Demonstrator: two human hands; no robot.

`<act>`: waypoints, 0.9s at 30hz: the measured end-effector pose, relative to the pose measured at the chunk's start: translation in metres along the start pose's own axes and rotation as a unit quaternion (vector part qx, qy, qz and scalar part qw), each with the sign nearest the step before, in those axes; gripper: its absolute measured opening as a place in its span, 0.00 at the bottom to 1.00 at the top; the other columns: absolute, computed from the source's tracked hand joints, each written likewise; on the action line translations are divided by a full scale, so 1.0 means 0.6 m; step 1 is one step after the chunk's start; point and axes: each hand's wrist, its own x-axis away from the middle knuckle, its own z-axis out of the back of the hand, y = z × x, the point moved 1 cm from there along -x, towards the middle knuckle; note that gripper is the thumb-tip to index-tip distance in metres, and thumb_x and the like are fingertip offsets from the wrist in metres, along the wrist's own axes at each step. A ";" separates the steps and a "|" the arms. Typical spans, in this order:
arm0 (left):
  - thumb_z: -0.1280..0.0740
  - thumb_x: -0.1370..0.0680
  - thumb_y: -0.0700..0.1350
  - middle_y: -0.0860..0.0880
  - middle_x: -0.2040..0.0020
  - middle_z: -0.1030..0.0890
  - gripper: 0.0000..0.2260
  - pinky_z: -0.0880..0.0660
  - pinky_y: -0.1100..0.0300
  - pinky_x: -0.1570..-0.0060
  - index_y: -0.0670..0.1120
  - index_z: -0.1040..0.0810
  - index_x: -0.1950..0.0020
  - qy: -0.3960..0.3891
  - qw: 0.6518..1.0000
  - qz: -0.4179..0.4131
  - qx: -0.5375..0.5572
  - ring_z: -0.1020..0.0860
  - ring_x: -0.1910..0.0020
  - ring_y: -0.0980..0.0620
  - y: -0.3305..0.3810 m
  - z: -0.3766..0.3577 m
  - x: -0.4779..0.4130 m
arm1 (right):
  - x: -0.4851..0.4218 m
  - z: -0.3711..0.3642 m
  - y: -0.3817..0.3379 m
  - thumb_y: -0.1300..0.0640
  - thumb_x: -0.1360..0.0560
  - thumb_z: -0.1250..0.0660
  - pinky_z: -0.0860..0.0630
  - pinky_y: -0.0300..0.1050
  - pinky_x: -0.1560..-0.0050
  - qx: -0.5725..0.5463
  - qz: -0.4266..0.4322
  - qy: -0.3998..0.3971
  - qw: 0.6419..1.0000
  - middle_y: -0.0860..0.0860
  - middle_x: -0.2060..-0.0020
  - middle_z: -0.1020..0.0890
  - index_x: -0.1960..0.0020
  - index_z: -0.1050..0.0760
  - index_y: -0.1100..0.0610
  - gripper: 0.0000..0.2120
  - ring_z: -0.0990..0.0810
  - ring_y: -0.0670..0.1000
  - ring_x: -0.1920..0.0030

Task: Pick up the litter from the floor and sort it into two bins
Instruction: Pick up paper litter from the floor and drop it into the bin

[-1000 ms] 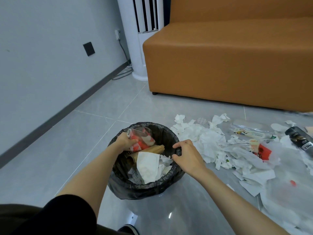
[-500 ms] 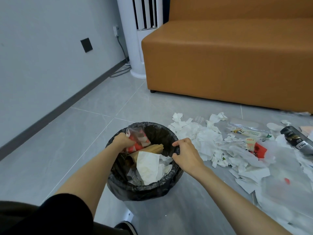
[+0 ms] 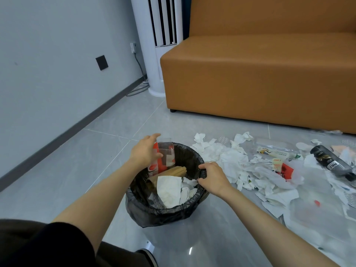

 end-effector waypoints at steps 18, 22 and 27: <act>0.32 0.28 0.38 0.45 0.49 0.18 0.15 0.25 0.53 0.53 0.48 0.22 0.42 -0.067 0.991 -0.018 -0.116 0.22 0.49 0.44 -0.022 -0.063 0.014 | 0.007 0.008 0.018 0.61 0.28 0.33 0.27 0.47 0.39 0.000 -0.021 0.011 1.000 0.55 0.33 0.29 0.33 0.28 0.57 0.23 0.25 0.54 0.38; 0.34 0.26 0.38 0.47 0.37 0.24 0.24 0.33 0.54 0.43 0.49 0.33 0.31 0.002 0.991 -0.029 -0.130 0.30 0.39 0.45 -0.017 -0.061 0.009 | 0.017 0.007 0.015 0.62 0.26 0.35 0.29 0.41 0.45 -0.040 -0.033 0.018 0.998 0.54 0.35 0.27 0.35 0.27 0.56 0.19 0.25 0.52 0.39; 0.34 0.26 0.37 0.46 0.31 0.32 0.28 0.37 0.53 0.36 0.46 0.38 0.27 0.029 0.997 -0.031 -0.072 0.36 0.32 0.44 -0.007 -0.048 0.010 | 0.035 0.001 -0.003 0.67 0.23 0.40 0.20 0.43 0.48 -0.262 -0.113 -0.063 0.956 0.54 0.48 0.25 0.32 0.31 0.60 0.20 0.18 0.57 0.50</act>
